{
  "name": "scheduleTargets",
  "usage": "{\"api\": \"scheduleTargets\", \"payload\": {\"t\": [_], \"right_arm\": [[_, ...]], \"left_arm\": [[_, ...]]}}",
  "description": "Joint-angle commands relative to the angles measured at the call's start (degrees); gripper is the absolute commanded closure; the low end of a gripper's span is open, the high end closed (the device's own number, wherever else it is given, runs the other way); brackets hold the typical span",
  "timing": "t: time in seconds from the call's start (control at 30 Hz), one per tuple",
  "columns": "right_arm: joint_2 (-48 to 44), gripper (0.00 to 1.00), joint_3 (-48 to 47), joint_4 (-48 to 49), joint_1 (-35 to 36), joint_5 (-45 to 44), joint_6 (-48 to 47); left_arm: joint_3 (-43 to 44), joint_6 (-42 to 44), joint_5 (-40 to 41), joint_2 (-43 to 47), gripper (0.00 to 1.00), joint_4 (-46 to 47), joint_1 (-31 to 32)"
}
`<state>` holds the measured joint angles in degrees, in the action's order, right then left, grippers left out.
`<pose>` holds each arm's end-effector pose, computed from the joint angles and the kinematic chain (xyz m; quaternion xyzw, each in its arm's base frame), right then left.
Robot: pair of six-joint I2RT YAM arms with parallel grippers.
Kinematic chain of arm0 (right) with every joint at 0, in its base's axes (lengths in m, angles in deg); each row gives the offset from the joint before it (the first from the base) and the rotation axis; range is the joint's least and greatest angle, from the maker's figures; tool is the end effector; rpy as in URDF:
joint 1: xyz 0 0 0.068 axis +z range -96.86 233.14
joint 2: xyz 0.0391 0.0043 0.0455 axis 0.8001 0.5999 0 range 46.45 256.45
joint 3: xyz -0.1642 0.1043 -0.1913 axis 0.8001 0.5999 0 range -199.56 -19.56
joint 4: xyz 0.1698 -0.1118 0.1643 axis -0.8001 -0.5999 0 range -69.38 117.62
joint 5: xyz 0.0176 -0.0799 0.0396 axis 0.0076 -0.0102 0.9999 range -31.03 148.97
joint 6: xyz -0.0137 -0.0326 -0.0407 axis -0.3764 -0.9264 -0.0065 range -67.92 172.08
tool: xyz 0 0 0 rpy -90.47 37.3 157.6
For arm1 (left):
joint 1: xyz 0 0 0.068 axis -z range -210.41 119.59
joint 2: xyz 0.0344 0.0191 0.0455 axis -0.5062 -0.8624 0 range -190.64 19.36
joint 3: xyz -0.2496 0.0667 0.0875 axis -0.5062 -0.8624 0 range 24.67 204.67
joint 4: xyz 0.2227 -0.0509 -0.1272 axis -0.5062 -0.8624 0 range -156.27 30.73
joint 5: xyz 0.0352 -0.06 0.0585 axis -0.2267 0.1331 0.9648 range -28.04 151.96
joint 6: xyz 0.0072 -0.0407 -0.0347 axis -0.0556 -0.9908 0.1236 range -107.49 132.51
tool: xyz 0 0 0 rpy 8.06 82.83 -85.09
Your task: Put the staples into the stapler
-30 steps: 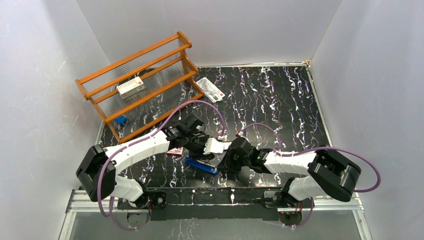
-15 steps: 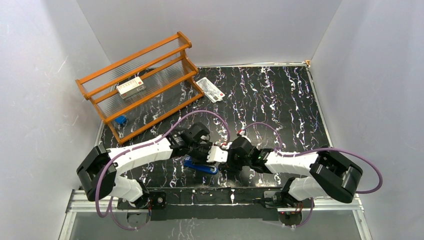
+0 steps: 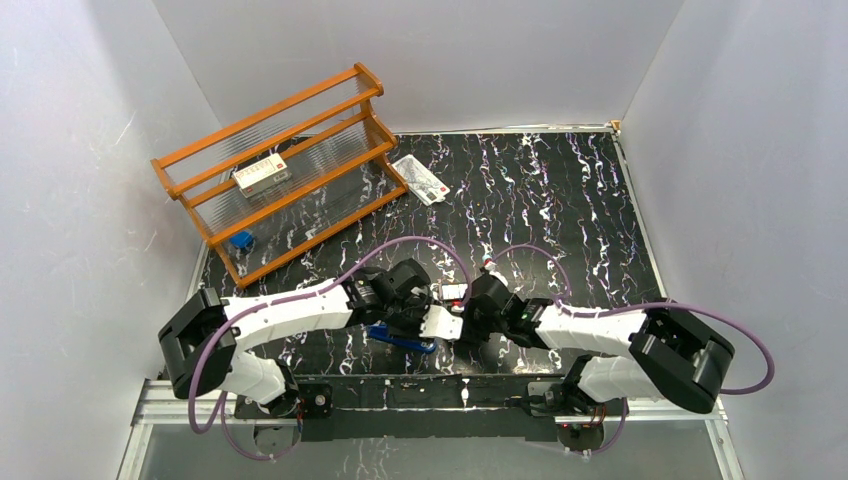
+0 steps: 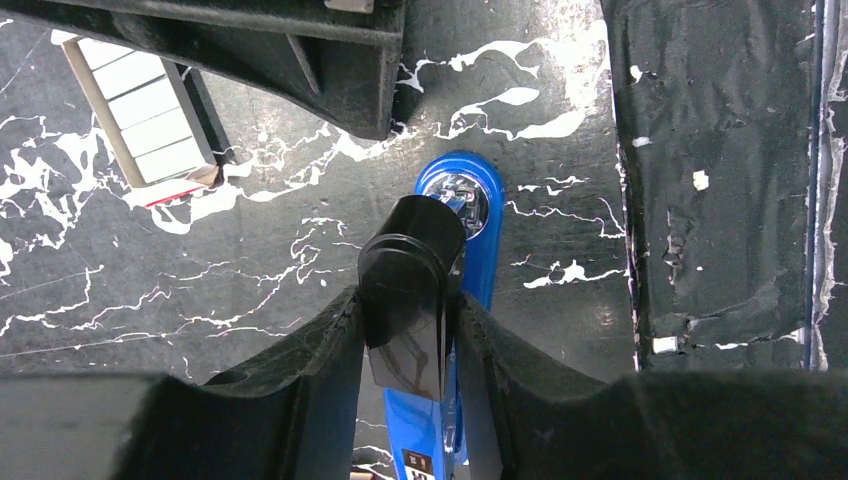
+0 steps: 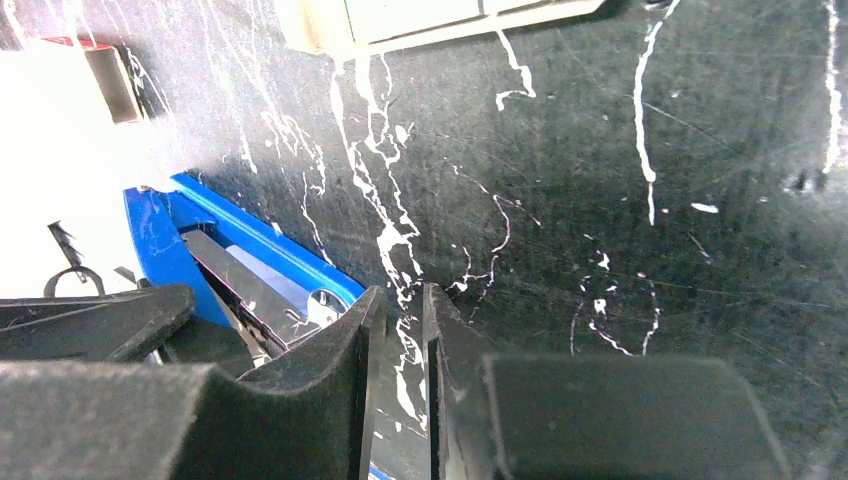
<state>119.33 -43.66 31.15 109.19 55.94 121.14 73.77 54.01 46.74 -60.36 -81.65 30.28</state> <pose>0.1278 0.1865 0.1434 0.1148 0.9173 0.3265 0.1971 0.1286 -0.2483 0.2134 0.7579 0.5576 -0.1762 0.2892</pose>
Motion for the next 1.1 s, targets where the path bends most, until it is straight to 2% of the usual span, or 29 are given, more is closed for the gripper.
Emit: {"api": "scheduleTargets", "payload": {"t": [0.0, 0.13, 0.4, 0.43, 0.47, 0.5, 0.73, 0.83, 0.93, 1.07], "right_arm": [[-1.78, 0.71, 1.24, -2.53, -0.57, -2.18, -0.13], [-2.39, 0.70, 1.25, -2.91, -0.72, -2.31, -0.56], [-3.68, 0.67, 0.39, -3.23, -0.87, -0.98, -3.14], [-4.20, 0.66, 0.11, -3.31, -0.92, -0.59, -3.88], [-4.88, 0.65, -0.04, -3.35, -0.88, -0.16, -4.45], [-5.86, 0.64, -0.02, -3.23, -0.86, 0.05, -5.23], [-12.80, 0.55, 0.14, -0.52, -1.02, 2.45, -11.01], [-14.63, 0.44, 0.46, 3.58, -0.98, 6.67, -15.38], [-13.92, 0.33, -0.36, 4.90, -1.01, 9.59, -18.19], [-10.21, 0.29, -2.86, 4.60, -1.03, 13.46, -20.36]], "left_arm": [[-1.00, -0.98, -0.40, -0.77, 0.92, 0.14, 1.16], [-1.35, -0.68, -2.12, -0.92, 0.74, 0.17, 1.28], [2.19, 1.15, -4.95, -2.01, 0.60, -3.95, 1.28], [2.70, 1.54, -5.24, -2.21, 0.47, -4.68, 1.28], [2.86, 1.71, -5.30, -2.19, 0.19, -5.07, 1.28], [2.77, 1.85, -5.38, -1.92, 0.09, -5.20, 1.28], [0.35, 1.84, -5.16, 3.68, 0.07, -0.55, 0.39], [-1.52, 0.08, -4.66, 8.06, 0.07, 3.77, -0.93], [-4.52, -4.52, -2.09, 12.33, 0.05, 10.19, -2.26], [-7.96, -12.53, 2.28, 16.35, 0.05, 14.66, -3.82]]}}
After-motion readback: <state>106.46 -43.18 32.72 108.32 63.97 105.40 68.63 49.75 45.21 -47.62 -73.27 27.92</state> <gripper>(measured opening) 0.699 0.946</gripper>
